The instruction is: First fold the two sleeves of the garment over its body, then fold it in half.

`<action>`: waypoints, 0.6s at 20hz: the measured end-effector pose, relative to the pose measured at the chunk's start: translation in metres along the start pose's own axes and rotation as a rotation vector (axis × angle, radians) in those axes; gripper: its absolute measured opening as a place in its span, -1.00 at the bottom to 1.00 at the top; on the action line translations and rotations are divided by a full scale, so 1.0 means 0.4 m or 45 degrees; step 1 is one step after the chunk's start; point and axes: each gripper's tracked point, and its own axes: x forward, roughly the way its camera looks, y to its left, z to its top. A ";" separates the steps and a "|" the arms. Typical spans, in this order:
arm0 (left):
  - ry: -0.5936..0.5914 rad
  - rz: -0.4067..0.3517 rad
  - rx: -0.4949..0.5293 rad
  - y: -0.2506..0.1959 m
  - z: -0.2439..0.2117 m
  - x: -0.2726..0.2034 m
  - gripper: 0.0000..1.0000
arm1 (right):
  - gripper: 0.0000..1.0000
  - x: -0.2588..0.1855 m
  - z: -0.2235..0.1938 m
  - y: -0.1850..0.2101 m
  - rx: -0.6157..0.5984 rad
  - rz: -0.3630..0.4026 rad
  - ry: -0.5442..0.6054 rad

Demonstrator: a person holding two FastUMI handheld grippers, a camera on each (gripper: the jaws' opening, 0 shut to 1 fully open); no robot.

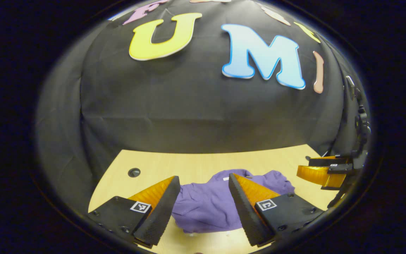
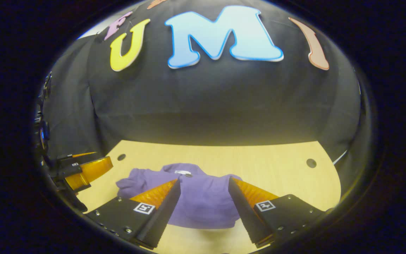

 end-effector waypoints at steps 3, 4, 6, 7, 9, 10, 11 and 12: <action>-0.080 -0.003 0.021 -0.022 0.071 -0.122 0.89 | 0.76 -0.118 0.070 0.040 -0.002 0.007 -0.122; -0.111 -0.007 0.038 -0.031 0.091 -0.163 0.89 | 0.76 -0.155 0.093 0.055 -0.007 0.011 -0.165; -0.175 -0.015 0.069 -0.049 0.136 -0.246 0.89 | 0.75 -0.235 0.121 0.078 -0.036 0.015 -0.237; -0.213 -0.024 0.078 -0.062 0.156 -0.290 0.87 | 0.75 -0.274 0.131 0.087 -0.049 0.015 -0.267; -0.292 -0.042 0.077 -0.091 0.192 -0.375 0.86 | 0.75 -0.345 0.140 0.108 -0.060 0.020 -0.318; -0.313 -0.042 0.075 -0.098 0.191 -0.407 0.86 | 0.75 -0.376 0.141 0.116 -0.064 0.017 -0.339; -0.325 -0.047 0.075 -0.107 0.194 -0.436 0.86 | 0.75 -0.405 0.134 0.122 -0.065 0.018 -0.351; -0.332 -0.049 0.071 -0.117 0.194 -0.464 0.86 | 0.75 -0.426 0.125 0.130 -0.062 0.023 -0.355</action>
